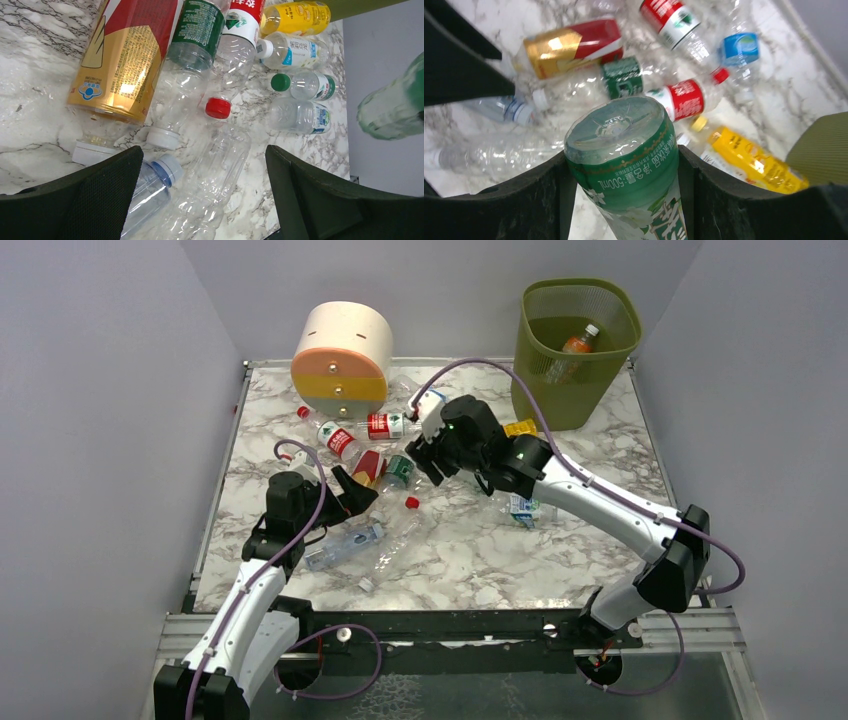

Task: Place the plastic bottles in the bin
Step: Pick up the plastic bottle at the center of the board, then place the plastic bottle in the trash bin.

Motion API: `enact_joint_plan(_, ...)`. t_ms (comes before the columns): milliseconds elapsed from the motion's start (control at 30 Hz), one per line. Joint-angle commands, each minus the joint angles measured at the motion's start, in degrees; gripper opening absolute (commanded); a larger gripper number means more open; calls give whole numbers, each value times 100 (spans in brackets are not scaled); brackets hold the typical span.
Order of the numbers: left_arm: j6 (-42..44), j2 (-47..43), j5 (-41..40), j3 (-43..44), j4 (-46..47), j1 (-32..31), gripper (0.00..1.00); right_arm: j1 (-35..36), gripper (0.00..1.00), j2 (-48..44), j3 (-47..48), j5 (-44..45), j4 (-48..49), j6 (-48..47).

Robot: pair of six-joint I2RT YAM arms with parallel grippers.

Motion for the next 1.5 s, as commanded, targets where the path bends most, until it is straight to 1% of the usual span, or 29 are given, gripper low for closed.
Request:
enact_joint_plan(0, 29, -141, 26, 214, -18, -22, 99, -196, 65, -32, 552, 688, 518, -243)
enact_joint_plan(200, 20, -235, 18, 232, -112, -22, 99, -644, 65, -58, 1057, 1042, 1705, -771)
enact_joint_plan(333, 20, -280, 3, 266, -165, -22, 99, -1288, 67, -67, 1388, 887, 2570, -718)
enact_joint_plan(433, 29, -305, -20, 297, -217, -21, 99, -1624, 68, -62, 1504, 749, 3311, -695)
enact_joint_plan(600, -3, -347, -31, 267, -238, -22, 99, -2009, 69, -54, 1481, 730, 4729, -740)
enact_joint_plan(900, -15, -449, -73, 312, -351, -22, 99, -2915, 69, 214, 1021, 727, 6737, -270)
enact_joint_plan(1067, -15, -516, -85, 341, -452, -22, 99, -3501, 71, 605, 1097, 671, 7085, 283)
enact_joint_plan(1233, -7, -568, -109, 393, -529, -21, 99, -4055, 72, 1004, 1378, 353, 6792, 1111)
enact_joint_plan(1467, -13, -574, -156, 402, -561, -22, 99, -4371, 73, 1396, 1639, 65, 6375, 1626)
